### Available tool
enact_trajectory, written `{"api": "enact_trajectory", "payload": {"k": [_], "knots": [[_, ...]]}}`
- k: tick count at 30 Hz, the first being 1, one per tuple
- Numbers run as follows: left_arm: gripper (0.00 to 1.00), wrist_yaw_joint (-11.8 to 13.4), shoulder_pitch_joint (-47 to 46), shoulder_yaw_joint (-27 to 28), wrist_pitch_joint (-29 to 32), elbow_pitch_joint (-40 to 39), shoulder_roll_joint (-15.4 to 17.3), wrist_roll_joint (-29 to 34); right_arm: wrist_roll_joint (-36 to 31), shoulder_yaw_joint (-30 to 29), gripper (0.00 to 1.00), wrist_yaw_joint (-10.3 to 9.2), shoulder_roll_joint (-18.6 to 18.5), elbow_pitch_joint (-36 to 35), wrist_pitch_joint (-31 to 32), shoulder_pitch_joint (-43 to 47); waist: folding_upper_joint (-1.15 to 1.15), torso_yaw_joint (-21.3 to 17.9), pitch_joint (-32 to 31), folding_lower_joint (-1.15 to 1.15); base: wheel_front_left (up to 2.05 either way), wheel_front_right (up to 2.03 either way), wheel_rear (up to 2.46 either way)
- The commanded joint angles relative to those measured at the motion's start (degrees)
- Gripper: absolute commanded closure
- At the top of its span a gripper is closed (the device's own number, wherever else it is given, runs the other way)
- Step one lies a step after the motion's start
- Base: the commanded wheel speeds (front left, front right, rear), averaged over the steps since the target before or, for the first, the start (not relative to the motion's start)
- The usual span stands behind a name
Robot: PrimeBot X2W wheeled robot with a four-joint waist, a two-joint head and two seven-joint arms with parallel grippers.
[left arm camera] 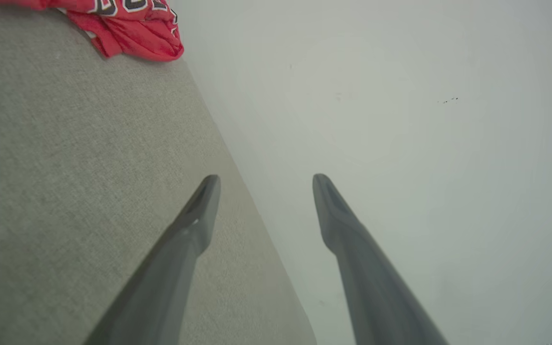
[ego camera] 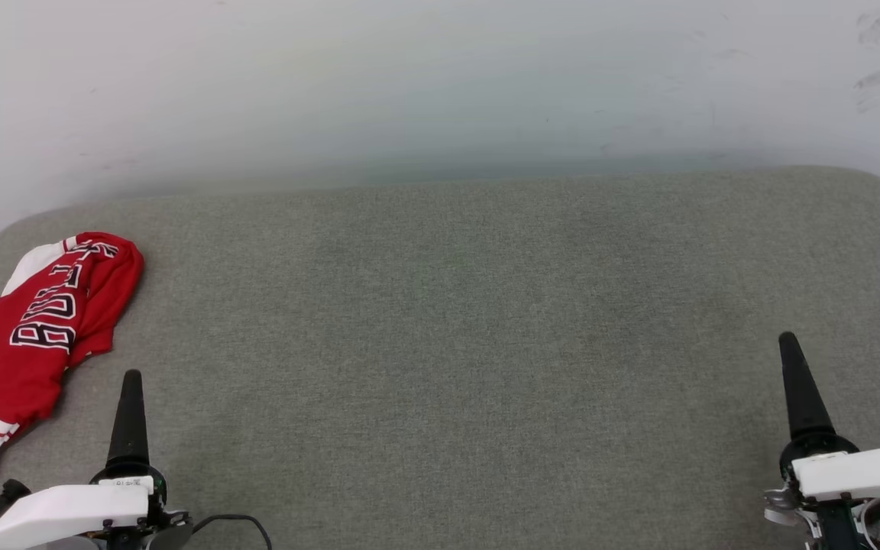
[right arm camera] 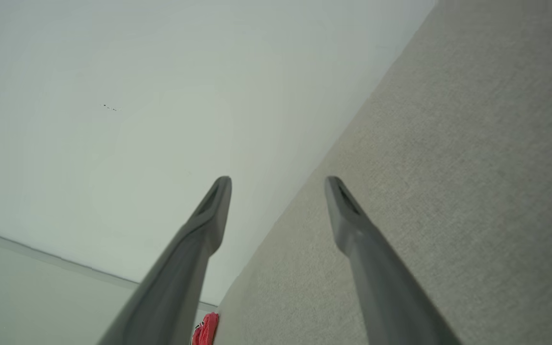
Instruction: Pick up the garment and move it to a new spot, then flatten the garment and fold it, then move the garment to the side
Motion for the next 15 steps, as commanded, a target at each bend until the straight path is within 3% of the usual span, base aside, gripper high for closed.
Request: {"api": "enact_trajectory", "payload": {"k": [1,7,15], "knots": [[0.00,0.15,-0.64,0.41,-0.33,-1.35,0.22,1.34,-1.90,0.26,0.00,0.01,-0.05,-1.38,-0.52,-1.15,0.00,0.01,0.02,0.00,0.00,0.00,0.00],[0.00,2.83,0.03,-0.57,-1.59,-5.66,0.23,9.57,-10.50,0.14,0.00,0.01,-0.06,-4.13,-1.73,-1.16,0.00,0.08,0.20,0.00,0.00,0.00,0.00],[0.00,9.03,1.27,-4.71,-3.16,-12.87,0.23,22.58,-24.79,3.00,0.00,0.01,-0.06,-10.10,-3.29,-1.28,0.00,0.13,0.48,0.00,0.00,0.00,0.00]]}}
